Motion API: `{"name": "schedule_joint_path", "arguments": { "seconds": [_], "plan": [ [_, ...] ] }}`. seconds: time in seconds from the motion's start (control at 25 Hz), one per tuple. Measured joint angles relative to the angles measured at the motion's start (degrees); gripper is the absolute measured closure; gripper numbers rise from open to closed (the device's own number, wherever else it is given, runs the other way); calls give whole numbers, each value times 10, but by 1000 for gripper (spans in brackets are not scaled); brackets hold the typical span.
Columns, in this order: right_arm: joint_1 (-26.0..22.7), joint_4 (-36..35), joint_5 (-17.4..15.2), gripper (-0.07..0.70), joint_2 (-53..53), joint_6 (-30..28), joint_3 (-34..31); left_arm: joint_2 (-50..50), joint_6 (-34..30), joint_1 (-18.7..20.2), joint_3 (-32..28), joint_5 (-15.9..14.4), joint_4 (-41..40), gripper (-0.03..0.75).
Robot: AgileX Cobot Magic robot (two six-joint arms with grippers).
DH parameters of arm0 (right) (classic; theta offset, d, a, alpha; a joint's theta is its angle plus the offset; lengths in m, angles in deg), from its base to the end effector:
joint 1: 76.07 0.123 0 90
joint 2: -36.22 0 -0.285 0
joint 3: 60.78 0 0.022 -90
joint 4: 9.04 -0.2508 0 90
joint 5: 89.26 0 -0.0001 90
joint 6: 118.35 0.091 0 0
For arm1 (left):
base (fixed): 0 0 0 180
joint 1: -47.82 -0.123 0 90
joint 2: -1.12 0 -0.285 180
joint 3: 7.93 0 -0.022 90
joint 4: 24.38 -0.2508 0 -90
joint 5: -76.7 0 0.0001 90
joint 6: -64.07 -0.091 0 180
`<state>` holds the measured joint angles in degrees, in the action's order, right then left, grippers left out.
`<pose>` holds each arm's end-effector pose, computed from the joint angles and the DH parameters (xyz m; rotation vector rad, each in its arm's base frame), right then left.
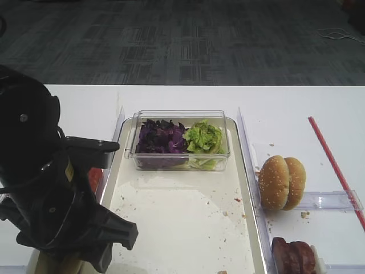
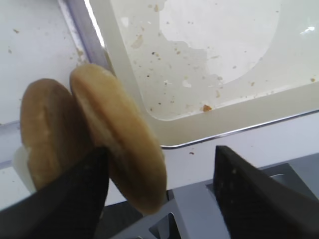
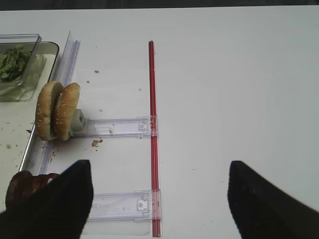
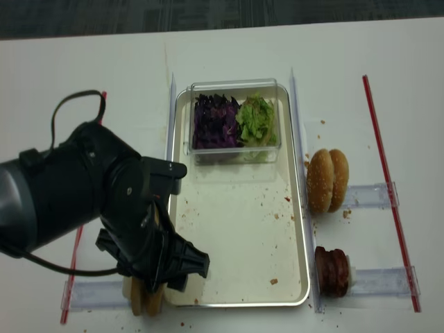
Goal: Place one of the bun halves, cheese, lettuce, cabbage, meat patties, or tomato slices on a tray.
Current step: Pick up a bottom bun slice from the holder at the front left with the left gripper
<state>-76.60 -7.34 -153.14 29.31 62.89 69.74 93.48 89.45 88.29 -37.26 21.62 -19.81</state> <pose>-0.0077 -0.0024 0.2685 0.0348 2.0986 -0.0284 0.1801 -0.1615 0.2041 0.3426 3.1088 -0.1355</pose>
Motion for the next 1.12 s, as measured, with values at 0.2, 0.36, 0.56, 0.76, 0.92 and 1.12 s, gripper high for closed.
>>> {"name": "schedule_joint_path", "arguments": {
  "seconds": [0.2, 0.36, 0.56, 0.76, 0.92, 1.12],
  "plan": [
    [0, 0, 0, 42, 0, 0, 0, 0, 0, 0, 1, 0, -16, 281],
    [0, 0, 0, 42, 0, 0, 0, 0, 0, 0, 1, 0, -21, 316],
    [0, 0, 0, 42, 0, 0, 0, 0, 0, 0, 1, 0, -25, 353],
    [0, 0, 0, 42, 0, 0, 0, 0, 0, 0, 1, 0, -27, 377],
    [0, 0, 0, 42, 0, 0, 0, 0, 1, 0, 1, 0, -27, 400],
    [0, 0, 0, 42, 0, 0, 0, 0, 6, 0, 1, 0, -29, 423]
  ]
}}
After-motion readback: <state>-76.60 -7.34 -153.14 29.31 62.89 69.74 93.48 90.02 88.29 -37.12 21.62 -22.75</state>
